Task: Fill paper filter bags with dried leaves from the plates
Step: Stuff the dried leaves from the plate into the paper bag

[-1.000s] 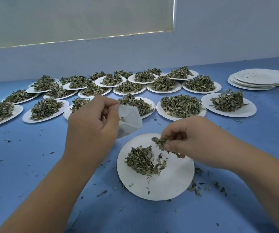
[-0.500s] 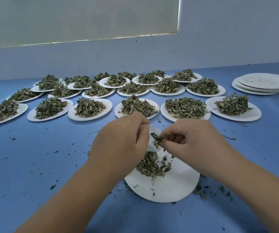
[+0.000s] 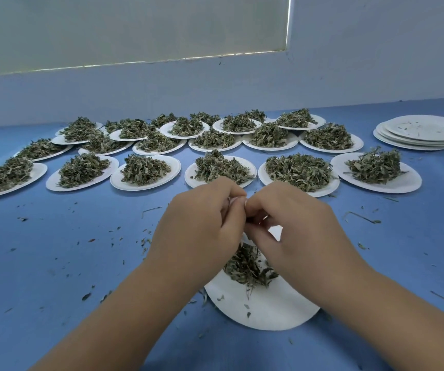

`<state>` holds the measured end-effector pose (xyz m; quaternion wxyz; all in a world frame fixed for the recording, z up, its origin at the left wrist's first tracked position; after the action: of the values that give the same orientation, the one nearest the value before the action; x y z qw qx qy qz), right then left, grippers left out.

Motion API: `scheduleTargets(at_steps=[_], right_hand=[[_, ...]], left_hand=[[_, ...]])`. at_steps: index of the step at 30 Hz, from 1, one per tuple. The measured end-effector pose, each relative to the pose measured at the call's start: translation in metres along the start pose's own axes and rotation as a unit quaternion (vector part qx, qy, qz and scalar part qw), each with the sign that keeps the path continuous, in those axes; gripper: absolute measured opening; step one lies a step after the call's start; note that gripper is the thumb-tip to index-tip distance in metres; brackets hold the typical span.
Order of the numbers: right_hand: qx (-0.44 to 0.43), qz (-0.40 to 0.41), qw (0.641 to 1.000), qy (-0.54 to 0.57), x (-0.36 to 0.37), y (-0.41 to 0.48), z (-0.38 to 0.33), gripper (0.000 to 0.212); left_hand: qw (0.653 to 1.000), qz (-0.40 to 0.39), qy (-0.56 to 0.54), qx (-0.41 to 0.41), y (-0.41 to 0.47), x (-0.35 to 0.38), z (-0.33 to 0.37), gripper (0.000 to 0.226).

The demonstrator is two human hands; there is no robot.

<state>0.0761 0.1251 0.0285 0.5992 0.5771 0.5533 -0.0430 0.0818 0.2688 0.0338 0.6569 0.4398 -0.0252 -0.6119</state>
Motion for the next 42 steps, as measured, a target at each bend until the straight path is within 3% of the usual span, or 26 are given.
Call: scheduleTargets(at_steps=[7, 10, 18, 20, 25, 35, 42], right_hand=[[0.005, 0.036, 0.996, 0.079, -0.011, 0.001, 0.008, 0.017], [0.000, 0.037, 0.997, 0.066, -0.020, 0.002, 0.012, 0.025], [-0.010, -0.046, 0.999, -0.005, -0.019, 0.001, 0.014, 0.016], [-0.009, -0.067, 0.997, -0.024, -0.019, 0.000, 0.013, 0.025], [0.089, -0.133, 0.987, -0.029, -0.006, -0.002, 0.009, 0.051], [0.075, -0.045, 0.996, 0.006, -0.003, -0.004, 0.003, 0.016], [0.071, -0.021, 0.997, 0.026, -0.007, -0.003, 0.006, 0.016]], left_hand=[[0.998, 0.040, -0.053, -0.020, 0.003, -0.004, -0.006, 0.018], [0.995, 0.048, -0.077, -0.040, 0.005, -0.006, -0.006, 0.019], [0.987, 0.071, -0.121, -0.078, 0.007, -0.010, -0.004, 0.016], [0.986, 0.075, -0.125, -0.082, 0.007, -0.011, -0.004, 0.015], [0.979, 0.092, -0.150, -0.101, 0.007, -0.012, -0.003, 0.014], [0.978, 0.091, -0.156, -0.102, 0.007, -0.010, -0.001, 0.016], [0.989, 0.059, -0.120, -0.058, 0.003, -0.006, 0.003, 0.017]])
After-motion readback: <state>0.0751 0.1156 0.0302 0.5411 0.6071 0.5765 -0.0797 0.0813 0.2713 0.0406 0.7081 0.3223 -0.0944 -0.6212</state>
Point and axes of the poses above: each hand's wrist, its own y-axis towards the middle knuckle, its own x-axis out of the palm, z = x × y, the point moved 2 cm from there along y, towards the middle knuckle, and after that the axes turned 12 degrees about -y, right-handed, at the moved point
